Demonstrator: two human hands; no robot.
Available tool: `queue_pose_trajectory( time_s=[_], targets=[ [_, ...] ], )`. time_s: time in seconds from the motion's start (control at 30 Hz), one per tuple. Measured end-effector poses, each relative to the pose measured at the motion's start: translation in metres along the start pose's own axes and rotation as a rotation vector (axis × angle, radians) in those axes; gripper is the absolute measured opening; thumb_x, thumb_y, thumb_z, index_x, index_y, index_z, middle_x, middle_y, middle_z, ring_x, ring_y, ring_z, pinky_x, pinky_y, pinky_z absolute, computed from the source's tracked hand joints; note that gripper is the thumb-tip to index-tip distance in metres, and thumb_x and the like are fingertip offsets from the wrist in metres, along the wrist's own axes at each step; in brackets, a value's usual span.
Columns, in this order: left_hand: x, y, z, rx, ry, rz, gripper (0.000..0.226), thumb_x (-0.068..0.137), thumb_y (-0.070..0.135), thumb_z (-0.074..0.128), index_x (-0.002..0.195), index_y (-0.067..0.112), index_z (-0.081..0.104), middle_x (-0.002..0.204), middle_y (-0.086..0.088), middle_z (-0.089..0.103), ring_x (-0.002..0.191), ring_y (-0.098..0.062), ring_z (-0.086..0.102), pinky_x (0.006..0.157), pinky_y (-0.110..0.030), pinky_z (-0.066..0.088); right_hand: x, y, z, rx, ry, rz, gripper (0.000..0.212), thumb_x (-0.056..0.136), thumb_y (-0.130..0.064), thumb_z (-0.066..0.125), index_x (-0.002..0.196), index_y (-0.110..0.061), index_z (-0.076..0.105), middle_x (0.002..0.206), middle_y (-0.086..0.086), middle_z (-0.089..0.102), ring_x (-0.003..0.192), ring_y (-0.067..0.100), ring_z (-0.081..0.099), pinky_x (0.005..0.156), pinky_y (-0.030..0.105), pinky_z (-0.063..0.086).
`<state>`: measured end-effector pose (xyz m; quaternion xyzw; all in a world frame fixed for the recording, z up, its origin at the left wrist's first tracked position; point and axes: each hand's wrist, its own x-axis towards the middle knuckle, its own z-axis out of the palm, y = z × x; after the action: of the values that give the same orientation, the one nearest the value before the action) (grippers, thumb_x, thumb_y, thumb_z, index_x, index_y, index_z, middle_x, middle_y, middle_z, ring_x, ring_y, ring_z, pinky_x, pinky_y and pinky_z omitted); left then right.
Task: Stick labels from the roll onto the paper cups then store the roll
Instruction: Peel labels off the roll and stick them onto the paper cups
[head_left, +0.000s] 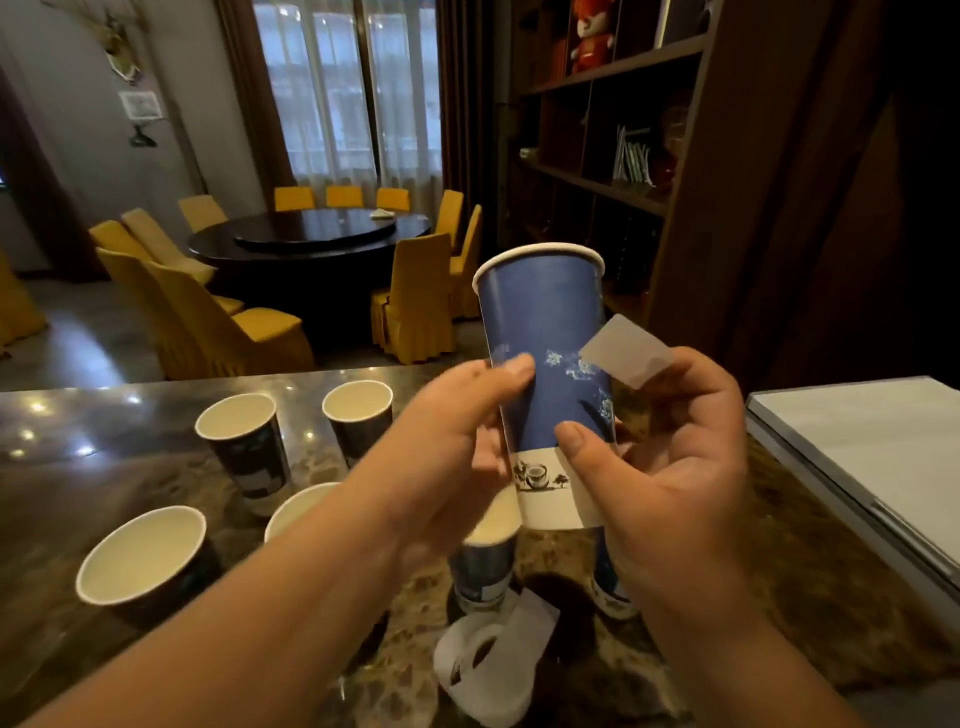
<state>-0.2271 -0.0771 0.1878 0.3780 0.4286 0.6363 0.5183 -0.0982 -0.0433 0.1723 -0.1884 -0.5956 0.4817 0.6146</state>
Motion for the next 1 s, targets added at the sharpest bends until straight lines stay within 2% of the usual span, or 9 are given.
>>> queue_pose_trajectory(
  time_s=[0.1,0.2,0.33,0.43,0.53,0.6,0.67,0.83,1.0],
  targets=[
    [-0.021,-0.023,0.000,0.012,-0.026,0.029,0.041,0.088,0.021,0.056,0.129,0.020,0.053,0.104,-0.006,0.075,0.091,-0.021,0.073,0.066,-0.031,0.058,-0.008,-0.001,-0.001,0.026,-0.018,0.070,0.055,0.065,-0.013,0.077,0.110,-0.029,0.051,0.102,-0.014,0.065,0.097,0.010,0.068,0.072,0.024,0.057],
    [-0.033,-0.030,-0.003,0.016,-0.040,0.053,0.041,0.096,0.024,0.057,0.136,0.030,0.048,0.123,-0.009,0.067,0.106,-0.027,0.069,0.078,-0.040,0.057,-0.017,-0.007,-0.005,-0.009,-0.041,0.093,0.041,0.067,-0.023,0.070,0.105,-0.027,0.054,0.094,-0.020,0.067,0.091,0.002,0.068,0.065,0.015,0.054],
    [-0.040,-0.036,-0.009,0.065,-0.058,0.106,0.051,0.094,0.026,0.051,0.142,0.040,0.038,0.135,-0.004,0.061,0.120,-0.029,0.061,0.095,-0.053,0.050,-0.025,-0.007,-0.014,-0.076,-0.032,0.124,0.017,0.073,-0.031,0.063,0.088,-0.022,0.062,0.081,-0.015,0.070,0.080,0.002,0.068,0.060,0.013,0.052],
    [-0.044,-0.040,-0.005,0.111,-0.085,0.111,0.050,0.094,0.025,0.052,0.140,0.041,0.039,0.131,-0.002,0.063,0.119,-0.023,0.062,0.095,-0.047,0.052,-0.029,-0.005,-0.016,-0.121,-0.063,0.173,0.022,0.073,-0.035,0.063,0.087,-0.019,0.065,0.083,-0.009,0.071,0.082,0.007,0.070,0.062,0.019,0.055],
    [-0.037,-0.045,-0.003,0.150,-0.017,0.128,0.044,0.083,0.035,0.063,0.124,0.040,0.049,0.121,0.000,0.068,0.098,-0.007,0.070,0.074,-0.025,0.058,-0.031,-0.005,-0.018,-0.119,-0.073,0.207,0.023,0.072,-0.034,0.064,0.087,-0.017,0.065,0.084,-0.007,0.073,0.081,0.009,0.072,0.059,0.020,0.056],
    [-0.033,-0.049,-0.003,0.161,0.003,0.137,0.046,0.074,0.043,0.065,0.117,0.045,0.048,0.103,0.015,0.073,0.096,-0.006,0.070,0.066,-0.018,0.056,-0.031,-0.005,-0.019,-0.124,-0.075,0.212,0.022,0.072,-0.033,0.064,0.086,-0.017,0.066,0.083,-0.007,0.073,0.080,0.008,0.072,0.057,0.019,0.055],
    [-0.036,-0.050,-0.003,0.188,-0.005,0.133,0.051,0.077,0.039,0.068,0.119,0.050,0.043,0.101,0.026,0.071,0.100,-0.001,0.067,0.070,-0.017,0.057,-0.031,-0.004,-0.019,-0.160,-0.075,0.207,0.021,0.073,-0.033,0.065,0.087,-0.018,0.066,0.084,-0.008,0.072,0.081,0.006,0.071,0.059,0.017,0.055],
    [-0.046,-0.049,-0.006,0.250,-0.013,0.123,0.064,0.081,0.039,0.065,0.135,0.052,0.033,0.123,0.016,0.063,0.115,-0.009,0.063,0.098,-0.040,0.052,-0.031,0.002,-0.020,-0.289,-0.109,0.208,0.009,0.080,-0.026,0.070,0.088,-0.023,0.066,0.087,-0.010,0.072,0.085,0.006,0.070,0.062,0.022,0.058],
    [-0.047,-0.050,-0.006,0.301,0.026,0.148,0.072,0.081,0.038,0.066,0.141,0.049,0.029,0.135,0.008,0.057,0.121,-0.016,0.059,0.103,-0.047,0.048,-0.029,0.002,-0.022,-0.396,-0.148,0.167,0.008,0.079,-0.024,0.072,0.082,-0.026,0.065,0.078,-0.014,0.069,0.075,0.003,0.067,0.057,0.018,0.055]
  ],
)
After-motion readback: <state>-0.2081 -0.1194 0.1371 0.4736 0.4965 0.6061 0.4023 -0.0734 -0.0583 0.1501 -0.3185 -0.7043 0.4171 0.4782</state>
